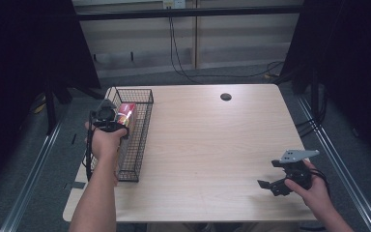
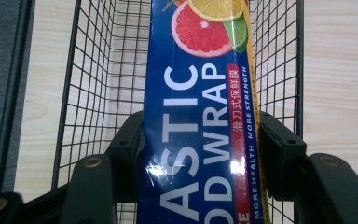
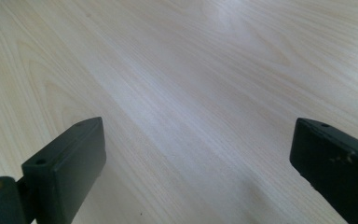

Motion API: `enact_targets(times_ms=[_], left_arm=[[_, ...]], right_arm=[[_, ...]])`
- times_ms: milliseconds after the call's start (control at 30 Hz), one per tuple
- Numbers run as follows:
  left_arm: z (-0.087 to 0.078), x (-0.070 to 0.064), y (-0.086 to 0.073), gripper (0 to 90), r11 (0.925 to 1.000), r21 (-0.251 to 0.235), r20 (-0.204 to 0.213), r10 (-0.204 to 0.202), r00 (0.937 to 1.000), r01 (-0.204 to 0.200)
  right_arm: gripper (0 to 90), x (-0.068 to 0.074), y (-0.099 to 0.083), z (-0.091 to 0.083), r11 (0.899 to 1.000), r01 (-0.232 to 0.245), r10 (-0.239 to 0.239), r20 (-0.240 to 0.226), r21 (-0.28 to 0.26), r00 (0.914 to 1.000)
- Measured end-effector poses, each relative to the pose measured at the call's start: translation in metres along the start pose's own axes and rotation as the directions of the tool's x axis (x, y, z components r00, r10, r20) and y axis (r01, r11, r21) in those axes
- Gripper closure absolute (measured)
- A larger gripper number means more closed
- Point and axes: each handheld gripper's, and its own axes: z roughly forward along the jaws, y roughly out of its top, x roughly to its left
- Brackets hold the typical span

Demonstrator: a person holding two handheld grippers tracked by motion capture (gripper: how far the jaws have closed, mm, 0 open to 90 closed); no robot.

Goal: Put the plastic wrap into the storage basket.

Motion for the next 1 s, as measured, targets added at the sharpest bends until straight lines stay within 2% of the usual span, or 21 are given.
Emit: enact_targets(times_ms=[433, 567, 667, 1000], left_arm=[[0.009, 0.000, 0.005, 42.7, 1.0000, 0.000, -0.005, -0.006, 1.0000, 0.006], [0.012, 0.000, 0.007, 42.6, 1.0000, 0.004, 0.000, 0.005, 1.0000, -0.005], [0.015, -0.001, 0.007, 42.6, 1.0000, -0.003, 0.005, -0.004, 1.0000, 0.004], [0.018, 0.001, 0.007, 42.0, 0.9998, 0.017, 0.006, 0.005, 1.0000, -0.005]], right_arm=[[3.4, 0.001, 0.000, 0.001, 1.000, 0.004, -0.004, -0.005, 0.006, 1.0000], [3.4, 0.001, 0.000, 0.001, 1.000, 0.003, -0.003, -0.006, 0.008, 1.0000], [3.4, 0.001, 0.000, 0.001, 1.000, 0.001, -0.001, -0.006, 0.009, 1.0000], [3.4, 0.001, -0.001, 0.001, 1.000, 0.007, -0.007, -0.007, 0.010, 1.0000]])
